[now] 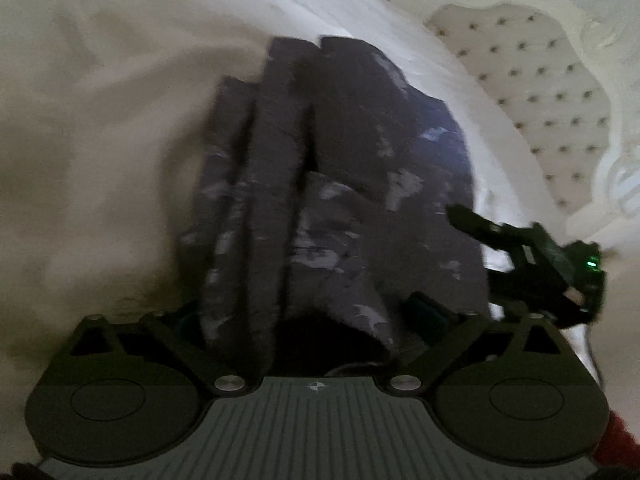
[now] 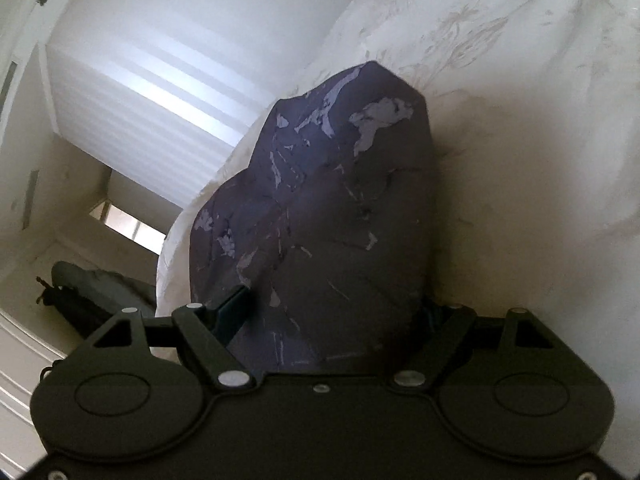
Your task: Fold large clothes
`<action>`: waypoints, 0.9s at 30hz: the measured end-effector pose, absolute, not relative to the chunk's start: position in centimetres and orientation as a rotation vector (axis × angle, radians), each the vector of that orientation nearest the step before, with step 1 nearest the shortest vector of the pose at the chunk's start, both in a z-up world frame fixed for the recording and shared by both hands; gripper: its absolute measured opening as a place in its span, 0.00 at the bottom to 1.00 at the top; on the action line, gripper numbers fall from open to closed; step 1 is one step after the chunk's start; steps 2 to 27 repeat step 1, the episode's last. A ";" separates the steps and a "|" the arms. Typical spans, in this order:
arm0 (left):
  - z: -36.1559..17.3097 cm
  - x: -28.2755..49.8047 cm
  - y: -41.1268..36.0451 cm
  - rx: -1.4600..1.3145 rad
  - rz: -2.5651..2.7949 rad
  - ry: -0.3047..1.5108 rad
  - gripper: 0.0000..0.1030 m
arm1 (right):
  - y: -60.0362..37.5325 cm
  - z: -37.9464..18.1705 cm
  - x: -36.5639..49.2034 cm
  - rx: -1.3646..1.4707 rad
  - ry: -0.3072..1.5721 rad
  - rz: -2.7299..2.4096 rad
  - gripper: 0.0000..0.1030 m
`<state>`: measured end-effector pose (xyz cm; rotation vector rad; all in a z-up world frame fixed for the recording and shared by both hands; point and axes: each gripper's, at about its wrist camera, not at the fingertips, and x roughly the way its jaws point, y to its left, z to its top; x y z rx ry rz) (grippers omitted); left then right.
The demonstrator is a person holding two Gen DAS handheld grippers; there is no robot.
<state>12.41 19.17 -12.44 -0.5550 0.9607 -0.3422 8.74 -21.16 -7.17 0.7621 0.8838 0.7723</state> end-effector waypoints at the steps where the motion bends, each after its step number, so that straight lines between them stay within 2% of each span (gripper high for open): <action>1: -12.5 12.5 19.0 -0.565 -0.365 0.962 0.98 | -20.8 -6.9 8.8 0.744 0.887 0.768 0.77; 27: -12.5 12.5 19.0 -0.565 -0.365 0.962 0.98 | -20.8 -6.9 8.8 0.744 0.887 0.768 0.77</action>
